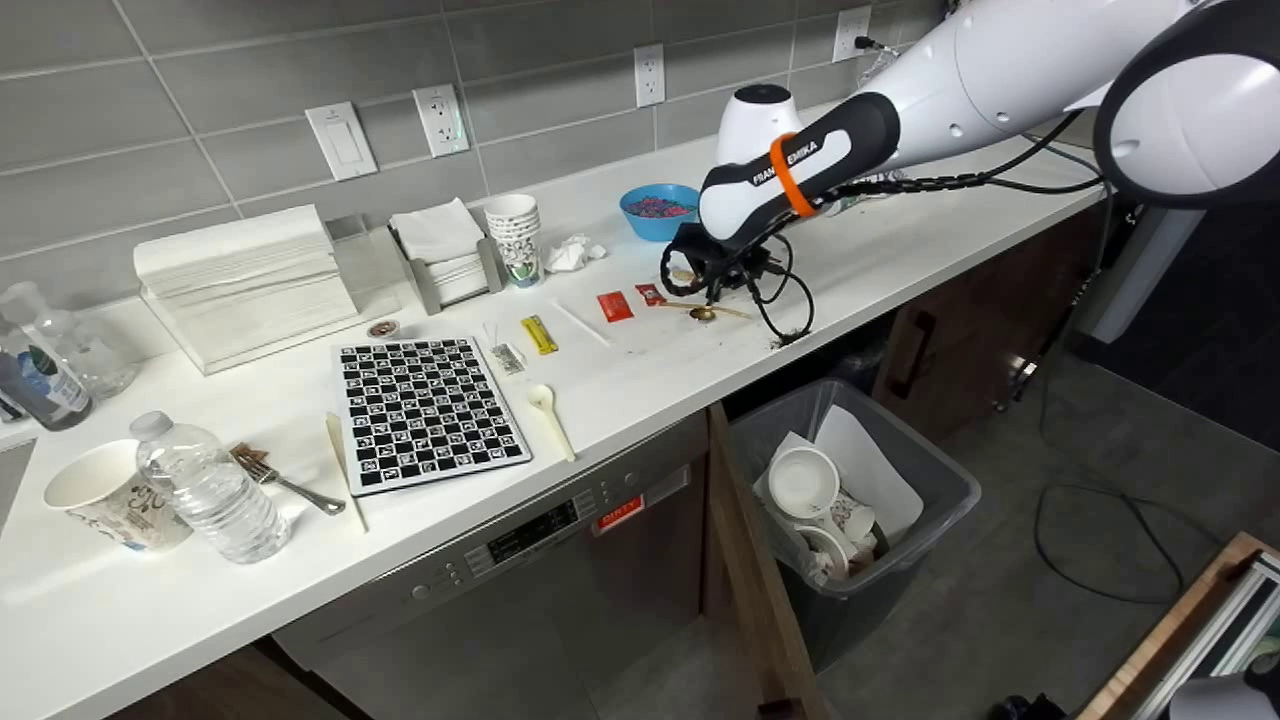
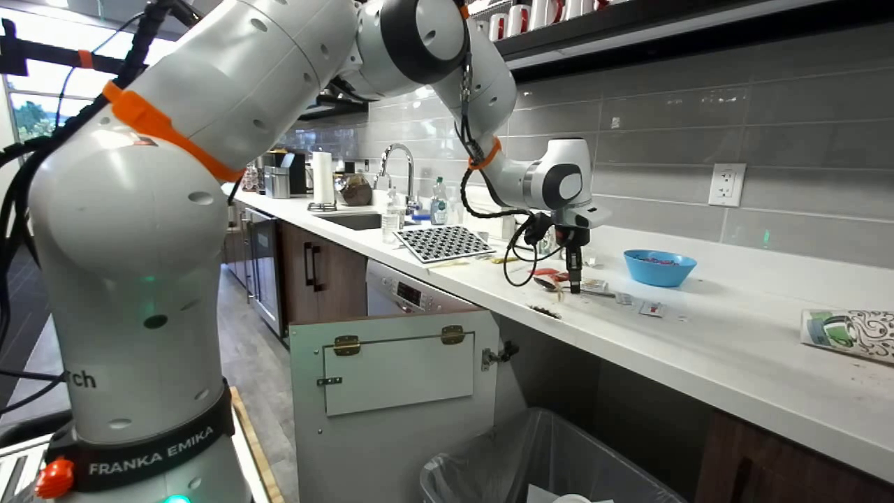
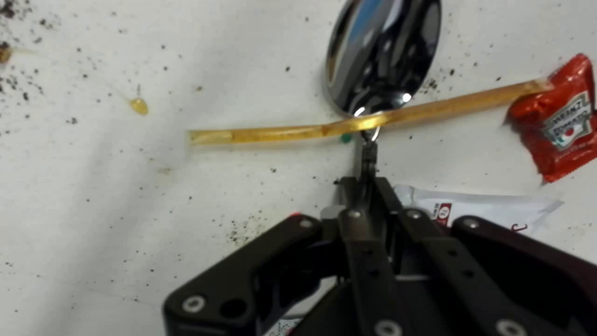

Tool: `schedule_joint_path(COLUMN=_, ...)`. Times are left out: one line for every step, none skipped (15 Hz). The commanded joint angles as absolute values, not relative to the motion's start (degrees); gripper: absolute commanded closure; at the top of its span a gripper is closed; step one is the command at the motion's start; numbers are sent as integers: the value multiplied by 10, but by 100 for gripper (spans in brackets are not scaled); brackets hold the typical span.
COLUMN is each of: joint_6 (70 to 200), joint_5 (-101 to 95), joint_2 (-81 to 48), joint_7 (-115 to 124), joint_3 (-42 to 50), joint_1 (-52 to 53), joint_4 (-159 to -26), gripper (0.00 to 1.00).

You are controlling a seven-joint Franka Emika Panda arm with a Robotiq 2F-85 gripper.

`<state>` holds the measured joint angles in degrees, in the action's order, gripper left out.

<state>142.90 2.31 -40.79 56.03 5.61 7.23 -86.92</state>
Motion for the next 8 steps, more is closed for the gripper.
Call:
schedule_joint_path(joint_6=1449, joint_5=53, joint_2=-418, joint_7=531, joint_3=37, joint_1=55, joint_4=-863, gripper=97)
schedule_joint_path(joint_6=1449, joint_5=60, joint_2=-417, joint_7=521, joint_3=33, joint_1=52, joint_4=-864, gripper=97)
schedule_joint_path(joint_6=1446, joint_5=62, joint_2=-416, joint_7=519, joint_3=33, joint_1=52, joint_4=-865, gripper=97)
schedule_joint_path(joint_6=1443, joint_5=66, joint_2=-414, joint_7=515, joint_3=32, joint_1=51, joint_4=-865, gripper=97)
schedule_joint_path(joint_6=1441, joint_5=67, joint_2=-413, joint_7=514, joint_3=33, joint_1=51, joint_4=-865, gripper=97)
schedule_joint_path(joint_6=1440, joint_5=67, joint_2=-412, joint_7=512, joint_3=35, joint_1=53, joint_4=-865, gripper=97)
schedule_joint_path(joint_6=1437, joint_5=67, joint_2=-411, joint_7=510, joint_3=36, joint_1=54, joint_4=-865, gripper=97)
schedule_joint_path(joint_6=1438, joint_5=68, joint_2=-411, joint_7=508, joint_3=35, joint_1=54, joint_4=-865, gripper=97)
